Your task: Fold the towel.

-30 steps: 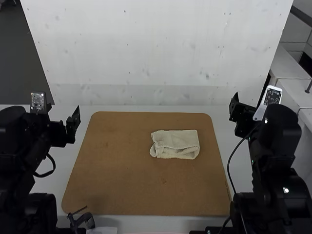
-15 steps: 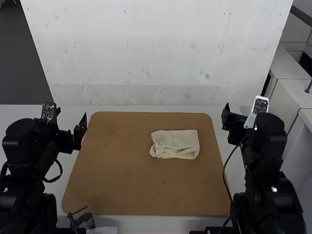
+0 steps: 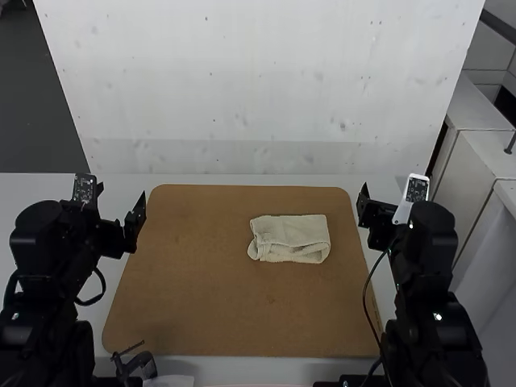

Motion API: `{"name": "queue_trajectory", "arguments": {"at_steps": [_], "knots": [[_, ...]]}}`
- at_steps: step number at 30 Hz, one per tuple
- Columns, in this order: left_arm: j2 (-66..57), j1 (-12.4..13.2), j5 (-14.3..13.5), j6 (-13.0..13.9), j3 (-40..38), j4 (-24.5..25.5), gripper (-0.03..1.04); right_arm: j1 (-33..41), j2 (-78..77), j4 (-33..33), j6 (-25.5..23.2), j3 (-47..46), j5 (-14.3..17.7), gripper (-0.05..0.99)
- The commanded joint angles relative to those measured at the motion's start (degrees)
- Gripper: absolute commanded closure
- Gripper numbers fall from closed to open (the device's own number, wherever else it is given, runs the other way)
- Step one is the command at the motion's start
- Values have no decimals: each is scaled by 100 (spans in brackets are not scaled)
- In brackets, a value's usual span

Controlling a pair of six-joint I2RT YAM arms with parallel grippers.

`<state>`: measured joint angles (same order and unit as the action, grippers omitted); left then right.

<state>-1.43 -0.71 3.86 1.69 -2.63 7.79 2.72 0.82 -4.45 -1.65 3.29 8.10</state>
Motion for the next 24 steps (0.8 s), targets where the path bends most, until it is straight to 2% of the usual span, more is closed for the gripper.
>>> {"name": "queue_trajectory", "arguments": {"at_steps": [1,24], "knots": [[108,53,-140,50,-27,-76,3,-61,15,102,7,5,-133,-3],[108,53,-140,42,-27,-76,3,-61,32,111,-20,5,-133,-3]]}}
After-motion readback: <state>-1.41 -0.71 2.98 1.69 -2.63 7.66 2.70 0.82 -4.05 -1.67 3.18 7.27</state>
